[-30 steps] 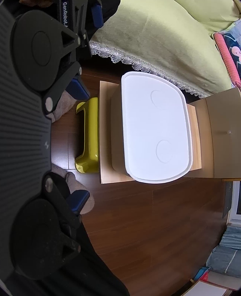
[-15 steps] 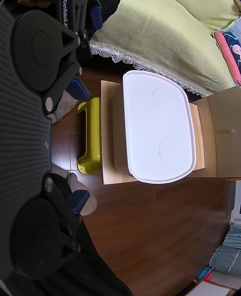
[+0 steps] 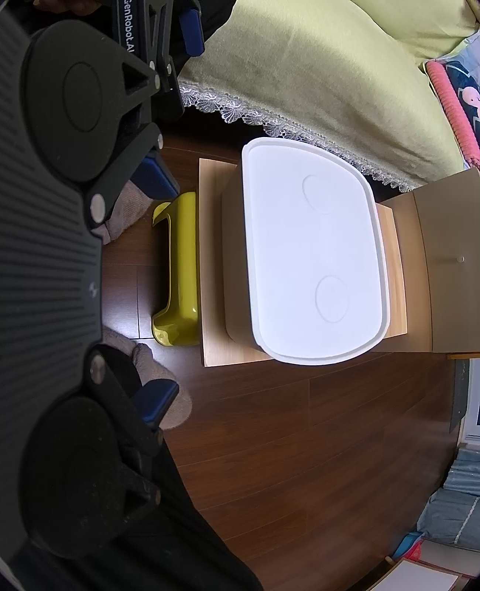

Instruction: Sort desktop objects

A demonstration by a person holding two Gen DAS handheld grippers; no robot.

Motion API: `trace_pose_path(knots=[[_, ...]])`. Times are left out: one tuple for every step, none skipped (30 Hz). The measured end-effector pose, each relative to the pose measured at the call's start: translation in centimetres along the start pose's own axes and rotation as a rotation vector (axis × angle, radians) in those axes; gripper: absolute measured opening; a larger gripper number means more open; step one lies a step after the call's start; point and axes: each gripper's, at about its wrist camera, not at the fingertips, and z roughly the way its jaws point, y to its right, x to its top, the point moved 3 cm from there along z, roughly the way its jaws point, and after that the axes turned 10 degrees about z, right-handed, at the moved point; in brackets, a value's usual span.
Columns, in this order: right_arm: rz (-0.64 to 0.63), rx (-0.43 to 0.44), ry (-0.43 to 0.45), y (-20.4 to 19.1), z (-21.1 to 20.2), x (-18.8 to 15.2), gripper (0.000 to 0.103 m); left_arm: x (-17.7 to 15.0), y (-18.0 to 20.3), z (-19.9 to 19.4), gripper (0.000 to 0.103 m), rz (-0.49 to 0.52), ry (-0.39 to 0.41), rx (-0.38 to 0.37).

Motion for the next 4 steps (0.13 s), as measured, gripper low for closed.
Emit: trace_pose_path(knots=[[0.000, 0.000, 0.000, 0.01, 0.02, 0.03, 0.102, 0.04, 0.01, -0.07, 0.102, 0.000, 0.005, 0.003], [0.000, -0.001, 0.000, 0.02, 0.05, 0.05, 0.102, 0.07, 0.03, -0.14, 0.102, 0.000, 0.010, 0.006], [0.000, -0.001, -0.001, 0.04, 0.08, 0.06, 0.102, 0.11, 0.03, -0.20, 0.102, 0.000, 0.014, 0.009], [0.000, -0.002, -0.001, 0.07, 0.10, 0.07, 0.102, 0.14, 0.03, -0.24, 0.102, -0.001, 0.016, 0.012]])
